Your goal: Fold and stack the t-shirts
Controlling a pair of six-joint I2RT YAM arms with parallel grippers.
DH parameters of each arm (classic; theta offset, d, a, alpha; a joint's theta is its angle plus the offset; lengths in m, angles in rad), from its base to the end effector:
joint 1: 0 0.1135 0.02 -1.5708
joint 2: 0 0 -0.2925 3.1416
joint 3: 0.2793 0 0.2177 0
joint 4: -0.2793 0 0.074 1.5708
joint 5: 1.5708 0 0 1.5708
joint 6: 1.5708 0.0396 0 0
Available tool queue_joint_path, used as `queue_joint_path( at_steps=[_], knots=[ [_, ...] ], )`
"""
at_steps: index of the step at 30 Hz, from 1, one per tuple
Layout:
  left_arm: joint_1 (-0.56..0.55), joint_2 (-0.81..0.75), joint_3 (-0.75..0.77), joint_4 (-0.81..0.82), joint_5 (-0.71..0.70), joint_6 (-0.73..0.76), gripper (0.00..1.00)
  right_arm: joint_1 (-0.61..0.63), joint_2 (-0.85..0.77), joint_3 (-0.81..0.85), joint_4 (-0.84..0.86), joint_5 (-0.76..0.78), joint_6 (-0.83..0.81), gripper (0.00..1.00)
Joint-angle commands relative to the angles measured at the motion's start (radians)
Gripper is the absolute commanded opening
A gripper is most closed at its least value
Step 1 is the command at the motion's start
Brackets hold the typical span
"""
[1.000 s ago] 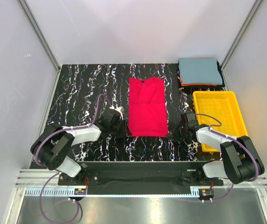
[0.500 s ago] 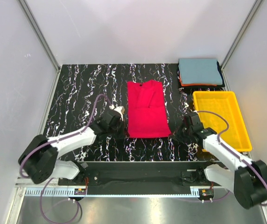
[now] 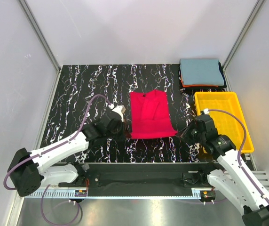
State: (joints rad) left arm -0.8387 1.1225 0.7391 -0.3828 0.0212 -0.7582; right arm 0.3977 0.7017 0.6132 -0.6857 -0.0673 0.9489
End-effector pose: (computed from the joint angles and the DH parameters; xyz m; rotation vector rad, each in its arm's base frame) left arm 0.1274 -0.1431 0.2757 0.1112 2.4819 -0.7756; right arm 0.0833 0.0379 0.2642 0.6373 2.3818 0.7118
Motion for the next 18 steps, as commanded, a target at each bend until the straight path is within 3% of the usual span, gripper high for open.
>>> queue_joint_path(
  at_steps=[1,8,11,18],
  knots=[
    [0.006,0.000,0.087,-0.057,-0.075,0.008,0.00,0.004,0.025,0.052,-0.034,0.061,-0.039,0.00],
    [0.101,0.112,0.265,-0.088,-0.030,0.074,0.00,0.003,0.229,0.224,0.086,0.093,-0.137,0.00],
    [0.191,0.186,0.354,-0.100,0.009,0.123,0.00,-0.006,0.352,0.334,0.092,0.133,-0.200,0.00],
    [0.315,0.359,0.580,-0.111,0.088,0.220,0.00,-0.059,0.614,0.554,0.124,0.046,-0.303,0.00]
  ],
)
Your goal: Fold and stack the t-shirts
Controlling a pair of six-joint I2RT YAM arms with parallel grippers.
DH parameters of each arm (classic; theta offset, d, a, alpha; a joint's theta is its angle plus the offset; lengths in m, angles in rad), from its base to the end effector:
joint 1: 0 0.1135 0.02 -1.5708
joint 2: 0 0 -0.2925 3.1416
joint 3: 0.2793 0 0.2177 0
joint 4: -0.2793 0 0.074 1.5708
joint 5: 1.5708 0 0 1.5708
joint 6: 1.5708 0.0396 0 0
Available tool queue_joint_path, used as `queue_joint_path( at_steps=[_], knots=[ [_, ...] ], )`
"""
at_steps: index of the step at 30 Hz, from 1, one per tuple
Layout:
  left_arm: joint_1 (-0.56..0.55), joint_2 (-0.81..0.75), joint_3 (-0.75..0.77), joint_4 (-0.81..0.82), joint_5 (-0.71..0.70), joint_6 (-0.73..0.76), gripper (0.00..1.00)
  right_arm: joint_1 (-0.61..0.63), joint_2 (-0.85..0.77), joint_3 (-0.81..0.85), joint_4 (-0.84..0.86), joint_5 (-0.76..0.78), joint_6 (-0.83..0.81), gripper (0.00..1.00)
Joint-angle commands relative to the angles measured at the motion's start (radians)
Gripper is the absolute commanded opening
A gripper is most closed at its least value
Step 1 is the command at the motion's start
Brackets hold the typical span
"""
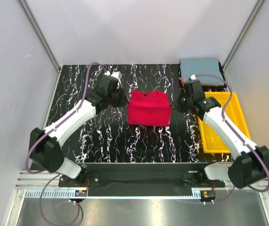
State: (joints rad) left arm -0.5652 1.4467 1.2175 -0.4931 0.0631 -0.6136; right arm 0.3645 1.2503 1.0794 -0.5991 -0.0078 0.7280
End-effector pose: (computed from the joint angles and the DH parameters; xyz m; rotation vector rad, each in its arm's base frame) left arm 0.2405 -0.1555 0.3396 -0.0237 2.3872 -0.6620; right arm 0.2109 0.0808 0.3356 0.4312 2.3683 0.5373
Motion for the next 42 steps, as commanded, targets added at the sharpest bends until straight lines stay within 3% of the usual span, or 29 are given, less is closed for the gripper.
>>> queue_joint_path(
  at_steps=[1,15,26,32,34,38,39,42],
  knots=[
    [0.056,0.076,0.152,-0.001,0.055,0.078,0.00,-0.032,0.089,0.129,0.041,-0.018,-0.099,0.00],
    [0.194,0.501,0.627,0.010,0.257,0.140,0.00,-0.140,0.423,0.378,0.079,-0.096,-0.151,0.00],
    [0.226,0.785,0.823,0.085,0.325,0.120,0.00,-0.194,0.601,0.450,0.127,-0.130,-0.162,0.00],
    [0.255,0.929,0.919,0.162,0.313,0.071,0.00,-0.228,0.805,0.565,0.142,-0.215,-0.179,0.00],
    [0.264,0.966,0.945,0.188,0.313,0.067,0.06,-0.233,0.842,0.597,0.148,-0.216,-0.191,0.00],
    [0.286,1.008,0.953,0.244,0.280,0.071,0.35,-0.242,0.931,0.672,0.159,-0.222,-0.236,0.27],
    [0.292,1.011,0.953,0.242,0.288,0.078,0.37,-0.246,0.934,0.686,0.154,-0.236,-0.242,0.36],
    [0.307,0.951,0.888,0.217,0.271,0.124,0.41,-0.253,0.878,0.682,0.139,-0.245,-0.265,0.43]
  ],
)
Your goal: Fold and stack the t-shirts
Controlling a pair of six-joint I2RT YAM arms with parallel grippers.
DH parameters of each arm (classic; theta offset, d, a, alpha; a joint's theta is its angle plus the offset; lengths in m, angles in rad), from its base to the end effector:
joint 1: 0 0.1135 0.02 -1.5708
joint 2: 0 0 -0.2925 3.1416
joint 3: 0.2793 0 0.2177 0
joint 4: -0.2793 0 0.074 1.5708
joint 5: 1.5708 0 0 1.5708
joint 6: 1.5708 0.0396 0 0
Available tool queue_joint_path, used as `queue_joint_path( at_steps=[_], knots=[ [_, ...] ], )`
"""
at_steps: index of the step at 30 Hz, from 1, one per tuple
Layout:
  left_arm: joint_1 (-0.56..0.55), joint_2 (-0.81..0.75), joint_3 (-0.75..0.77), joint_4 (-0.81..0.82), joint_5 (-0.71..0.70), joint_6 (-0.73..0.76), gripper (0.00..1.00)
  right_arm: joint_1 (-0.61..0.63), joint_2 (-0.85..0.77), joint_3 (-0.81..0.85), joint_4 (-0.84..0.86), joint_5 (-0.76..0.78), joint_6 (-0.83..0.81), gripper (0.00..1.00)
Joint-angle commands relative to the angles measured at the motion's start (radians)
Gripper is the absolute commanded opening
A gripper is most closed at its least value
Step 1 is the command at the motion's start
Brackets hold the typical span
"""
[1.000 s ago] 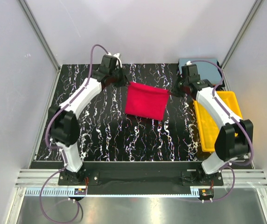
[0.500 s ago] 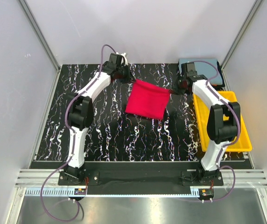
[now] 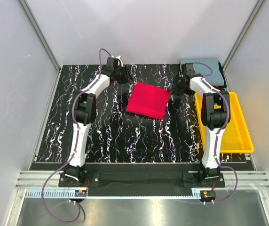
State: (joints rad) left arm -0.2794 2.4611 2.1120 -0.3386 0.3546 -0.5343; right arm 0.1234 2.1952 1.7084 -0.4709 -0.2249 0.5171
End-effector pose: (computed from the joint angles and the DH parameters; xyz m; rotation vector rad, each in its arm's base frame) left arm 0.5253 -0.1650 0.2118 -0.1006 2.3415 -0.8211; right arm 0.4642 0.0665 0.2139 0.4139 2.5463 0.5332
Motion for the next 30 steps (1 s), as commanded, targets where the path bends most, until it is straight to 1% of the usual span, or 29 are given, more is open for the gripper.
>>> queue_joint_path(
  at_steps=[1,2,3,4,5,6,7,8,9,13,15,18,22,23,26,27,29,30],
  knots=[
    [0.025,-0.088,-0.039,0.056,-0.035,0.063,0.42,-0.011,-0.089,0.021,0.006,-0.031,-0.060,0.45],
    [0.025,-0.115,-0.070,0.044,-0.073,0.079,0.43,-0.011,-0.138,0.001,0.003,-0.043,-0.065,0.47],
    [0.025,-0.175,-0.146,0.041,-0.083,0.103,0.45,-0.011,-0.156,-0.044,-0.003,-0.097,-0.072,0.52],
    [0.023,-0.203,-0.186,0.041,-0.085,0.112,0.46,-0.010,-0.179,-0.070,-0.011,-0.123,-0.075,0.55],
    [0.019,-0.229,-0.226,0.038,-0.086,0.118,0.47,-0.011,-0.221,-0.101,-0.011,-0.160,-0.074,0.56],
    [0.017,-0.276,-0.303,0.036,-0.082,0.122,0.47,-0.010,-0.241,-0.134,-0.009,-0.172,-0.074,0.56],
    [0.013,-0.303,-0.344,0.036,-0.071,0.123,0.47,-0.011,-0.261,-0.198,-0.006,-0.177,-0.081,0.57],
    [0.002,-0.326,-0.384,0.036,-0.057,0.123,0.47,-0.011,-0.291,-0.228,-0.006,-0.194,-0.088,0.57],
    [-0.007,-0.367,-0.449,0.038,-0.060,0.132,0.48,-0.010,-0.305,-0.280,-0.006,-0.200,-0.104,0.57],
    [-0.073,-0.412,-0.547,0.030,-0.120,0.194,0.50,-0.010,-0.356,-0.375,0.014,-0.241,-0.130,0.58],
    [-0.081,-0.415,-0.595,0.030,-0.117,0.194,0.50,-0.010,-0.362,-0.426,0.061,-0.277,-0.127,0.58],
    [-0.090,-0.401,-0.633,0.033,-0.126,0.192,0.49,-0.007,-0.335,-0.473,0.121,-0.327,-0.126,0.58],
    [-0.095,-0.375,-0.641,0.035,-0.126,0.200,0.47,-0.005,-0.295,-0.512,0.182,-0.372,-0.126,0.57],
    [-0.096,-0.372,-0.639,0.033,-0.117,0.200,0.45,-0.004,-0.284,-0.520,0.198,-0.393,-0.120,0.57],
    [-0.096,-0.367,-0.650,0.039,-0.114,0.191,0.28,0.001,-0.285,-0.572,0.279,-0.432,-0.082,0.55],
    [-0.095,-0.364,-0.652,0.044,-0.109,0.191,0.18,0.001,-0.290,-0.593,0.317,-0.439,-0.066,0.55],
    [-0.096,-0.360,-0.656,0.050,-0.097,0.186,0.11,0.001,-0.290,-0.615,0.359,-0.470,-0.046,0.53],
    [-0.095,-0.355,-0.658,0.052,-0.092,0.180,0.06,0.002,-0.290,-0.627,0.389,-0.476,-0.031,0.53]
  ],
)
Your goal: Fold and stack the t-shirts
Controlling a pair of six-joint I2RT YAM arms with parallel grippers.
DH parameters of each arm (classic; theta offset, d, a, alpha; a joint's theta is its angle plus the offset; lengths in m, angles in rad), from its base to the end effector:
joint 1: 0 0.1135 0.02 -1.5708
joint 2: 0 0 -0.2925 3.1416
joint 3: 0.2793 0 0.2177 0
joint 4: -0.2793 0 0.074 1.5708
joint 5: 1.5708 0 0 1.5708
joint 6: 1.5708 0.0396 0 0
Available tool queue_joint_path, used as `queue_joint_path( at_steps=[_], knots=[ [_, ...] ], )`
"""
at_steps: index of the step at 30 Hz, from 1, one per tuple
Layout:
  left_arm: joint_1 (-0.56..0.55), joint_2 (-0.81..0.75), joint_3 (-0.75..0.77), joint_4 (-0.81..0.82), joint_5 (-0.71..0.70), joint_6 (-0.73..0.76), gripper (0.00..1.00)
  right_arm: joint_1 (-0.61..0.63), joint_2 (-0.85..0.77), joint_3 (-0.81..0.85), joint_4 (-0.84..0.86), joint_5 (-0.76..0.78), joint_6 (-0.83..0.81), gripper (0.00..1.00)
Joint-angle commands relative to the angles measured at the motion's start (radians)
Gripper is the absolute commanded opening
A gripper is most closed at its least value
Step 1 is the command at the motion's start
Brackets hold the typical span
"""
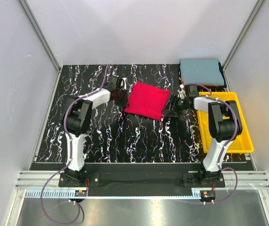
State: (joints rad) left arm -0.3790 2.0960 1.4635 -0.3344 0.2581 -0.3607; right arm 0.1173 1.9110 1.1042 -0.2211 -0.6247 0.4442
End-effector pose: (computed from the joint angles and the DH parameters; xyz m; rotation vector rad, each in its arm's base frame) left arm 0.4001 -0.1702 0.1988 0.1291 2.6031 -0.6083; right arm 0.3553 0.0652 0.1888 0.1936 2.6181 1.0129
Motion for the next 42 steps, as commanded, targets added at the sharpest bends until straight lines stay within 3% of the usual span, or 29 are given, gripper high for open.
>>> queue_joint_path(
  at_steps=[1,5,9,11,13,15,21,32,42],
  knots=[
    [0.005,0.012,-0.014,0.057,0.021,0.003,0.04,0.008,-0.004,-0.030,0.152,-0.079,0.051,0.52],
    [-0.003,-0.004,-0.058,0.069,0.075,-0.032,0.02,0.012,-0.012,-0.066,0.207,-0.102,0.086,0.49],
    [-0.027,-0.125,-0.187,0.069,0.054,-0.127,0.03,0.013,-0.073,-0.119,0.197,-0.075,0.093,0.48],
    [-0.034,-0.180,-0.265,0.090,0.021,-0.162,0.25,0.012,-0.114,-0.135,0.181,-0.063,0.093,0.49],
    [-0.032,-0.243,-0.284,0.103,0.012,-0.175,0.36,0.012,-0.136,-0.148,0.160,-0.058,0.088,0.51],
    [-0.028,-0.258,-0.244,0.097,0.023,-0.132,0.44,0.013,-0.155,-0.153,0.144,-0.058,0.073,0.54],
    [0.038,-0.141,0.001,-0.012,0.020,0.006,0.50,0.013,-0.141,-0.130,0.123,-0.076,0.034,0.54],
    [0.086,0.168,0.363,-0.025,0.174,0.218,0.51,0.013,-0.090,-0.073,0.072,-0.078,-0.019,0.54],
    [0.086,0.314,0.512,-0.017,0.259,0.250,0.54,0.013,-0.037,-0.058,0.074,-0.082,-0.030,0.54]
  ],
)
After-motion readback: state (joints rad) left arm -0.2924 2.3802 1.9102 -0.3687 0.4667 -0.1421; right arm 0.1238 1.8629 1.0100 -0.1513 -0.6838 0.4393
